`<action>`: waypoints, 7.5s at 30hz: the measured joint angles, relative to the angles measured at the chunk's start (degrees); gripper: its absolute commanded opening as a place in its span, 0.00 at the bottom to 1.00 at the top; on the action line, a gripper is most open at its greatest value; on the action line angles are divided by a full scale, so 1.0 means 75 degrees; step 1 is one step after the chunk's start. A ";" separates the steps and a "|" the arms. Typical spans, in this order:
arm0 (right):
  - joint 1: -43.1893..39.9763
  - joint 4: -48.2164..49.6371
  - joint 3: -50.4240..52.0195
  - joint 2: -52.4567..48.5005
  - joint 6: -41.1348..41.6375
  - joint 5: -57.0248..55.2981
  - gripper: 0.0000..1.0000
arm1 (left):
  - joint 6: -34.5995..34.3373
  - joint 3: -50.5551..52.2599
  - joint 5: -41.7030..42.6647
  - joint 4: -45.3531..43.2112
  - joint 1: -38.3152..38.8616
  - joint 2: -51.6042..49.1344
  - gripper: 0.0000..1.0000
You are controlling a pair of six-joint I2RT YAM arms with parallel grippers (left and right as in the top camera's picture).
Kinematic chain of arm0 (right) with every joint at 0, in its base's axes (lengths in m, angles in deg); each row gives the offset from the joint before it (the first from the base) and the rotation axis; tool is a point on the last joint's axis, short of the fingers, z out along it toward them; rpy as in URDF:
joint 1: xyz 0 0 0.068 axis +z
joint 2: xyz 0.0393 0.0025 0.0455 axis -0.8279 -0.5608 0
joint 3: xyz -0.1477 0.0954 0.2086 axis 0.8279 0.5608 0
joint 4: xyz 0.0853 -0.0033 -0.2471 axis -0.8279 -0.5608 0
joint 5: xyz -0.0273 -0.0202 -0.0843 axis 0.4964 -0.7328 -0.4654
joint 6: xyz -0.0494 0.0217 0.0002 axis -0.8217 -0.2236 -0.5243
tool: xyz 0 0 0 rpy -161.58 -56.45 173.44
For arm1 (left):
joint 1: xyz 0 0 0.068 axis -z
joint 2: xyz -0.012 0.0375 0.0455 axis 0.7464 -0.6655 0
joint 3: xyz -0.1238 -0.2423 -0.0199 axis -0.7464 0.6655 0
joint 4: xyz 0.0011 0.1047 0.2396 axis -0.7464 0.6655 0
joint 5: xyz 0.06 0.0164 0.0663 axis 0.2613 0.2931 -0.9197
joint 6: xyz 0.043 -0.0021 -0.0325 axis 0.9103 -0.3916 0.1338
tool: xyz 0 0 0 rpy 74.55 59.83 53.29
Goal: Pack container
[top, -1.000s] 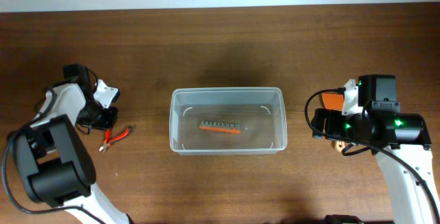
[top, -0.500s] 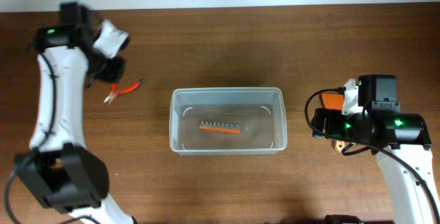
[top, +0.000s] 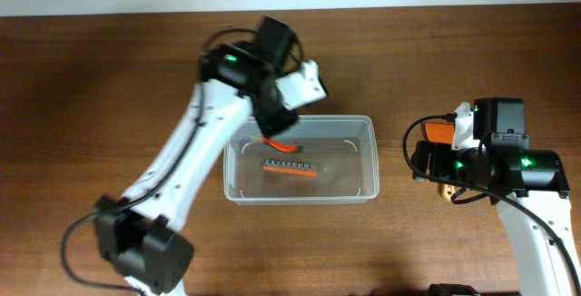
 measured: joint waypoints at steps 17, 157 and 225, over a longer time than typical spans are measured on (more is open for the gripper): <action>0.0000 -0.0006 0.0000 0.0000 0.0000 -0.0003 0.99 | 0.0131 0.0877 -0.0137 -0.0297 0.0143 -0.2296 0.21; -0.2226 -0.3555 -0.4683 -0.1737 -0.0105 -0.0233 0.98 | -0.4505 -0.0831 -0.0475 0.0493 -0.6933 0.1950 0.99; -0.1434 0.1795 -0.0026 -0.5161 -0.0702 -0.0807 0.68 | -0.4503 -0.0831 -0.0475 0.0408 -0.6933 0.1950 0.99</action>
